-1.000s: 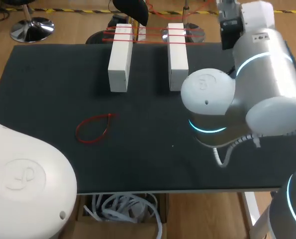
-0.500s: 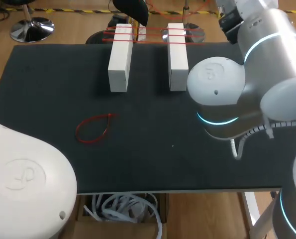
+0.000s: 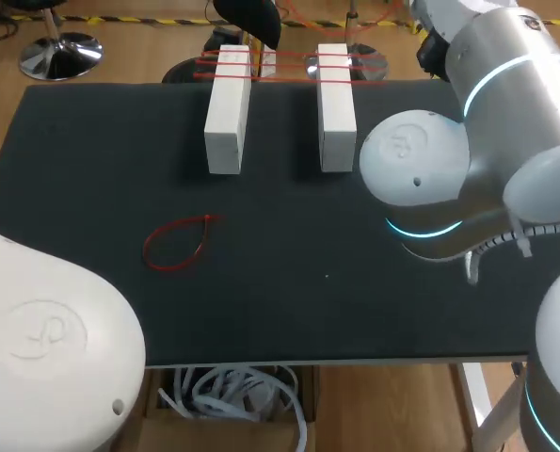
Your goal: Grab the tape and strap the tape.
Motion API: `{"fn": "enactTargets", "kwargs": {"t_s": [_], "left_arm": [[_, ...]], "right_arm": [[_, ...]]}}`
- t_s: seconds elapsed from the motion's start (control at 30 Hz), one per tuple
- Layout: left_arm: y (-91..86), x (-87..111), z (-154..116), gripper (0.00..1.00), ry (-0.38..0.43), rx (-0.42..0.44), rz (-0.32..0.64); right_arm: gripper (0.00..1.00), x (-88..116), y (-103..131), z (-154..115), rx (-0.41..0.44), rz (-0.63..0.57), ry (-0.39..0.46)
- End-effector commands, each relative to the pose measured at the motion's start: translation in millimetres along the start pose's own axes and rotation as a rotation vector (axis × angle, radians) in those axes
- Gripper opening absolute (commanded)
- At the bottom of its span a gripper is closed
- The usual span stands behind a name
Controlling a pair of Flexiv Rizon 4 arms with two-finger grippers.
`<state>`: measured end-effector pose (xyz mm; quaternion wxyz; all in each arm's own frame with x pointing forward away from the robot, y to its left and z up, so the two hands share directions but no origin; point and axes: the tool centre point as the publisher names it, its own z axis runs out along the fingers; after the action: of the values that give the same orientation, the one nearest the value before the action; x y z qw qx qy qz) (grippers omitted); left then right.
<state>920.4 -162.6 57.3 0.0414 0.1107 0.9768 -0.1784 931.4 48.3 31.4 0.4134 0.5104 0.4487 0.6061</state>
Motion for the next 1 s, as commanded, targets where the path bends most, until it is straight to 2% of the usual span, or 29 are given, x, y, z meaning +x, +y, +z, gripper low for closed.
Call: {"fn": "enactTargets", "kwargs": {"t_s": [0.03,0.33,0.4,0.43,0.53,0.7,0.87,1.0], "left_arm": [[-0.5,-0.4,-1,0.00,0.003,-0.005,0.000],[-0.5,-0.4,-1,0.00,0.003,-0.005,0.000],[-0.5,-0.4,-1,0.00,0.003,-0.005,0.000],[-0.5,-0.4,-1,0.00,0.003,-0.005,0.000],[-0.5,-0.4,-1,0.00,0.003,-0.005,0.000],[-0.5,-0.4,-1,0.00,0.003,-0.005,0.000],[-0.5,-0.4,-1,0.00,0.003,-0.005,0.000],[-0.5,-0.4,-1,0.00,0.003,-0.005,0.000]], "right_arm": [[0.00,-5,4,-1,0.013,-0.389,0.105],[0.00,-5,4,-1,0.013,-0.389,0.105],[0.00,3,13,1,0.008,-0.451,0.100],[0.00,5,16,2,0.047,-0.486,0.076],[0.00,8,24,4,0.067,-0.544,0.026],[0.00,12,20,9,0.147,-0.589,-0.057],[0.00,35,21,18,0.182,-0.682,-0.038],[0.00,48,25,21,0.254,-0.872,-0.066]]}}
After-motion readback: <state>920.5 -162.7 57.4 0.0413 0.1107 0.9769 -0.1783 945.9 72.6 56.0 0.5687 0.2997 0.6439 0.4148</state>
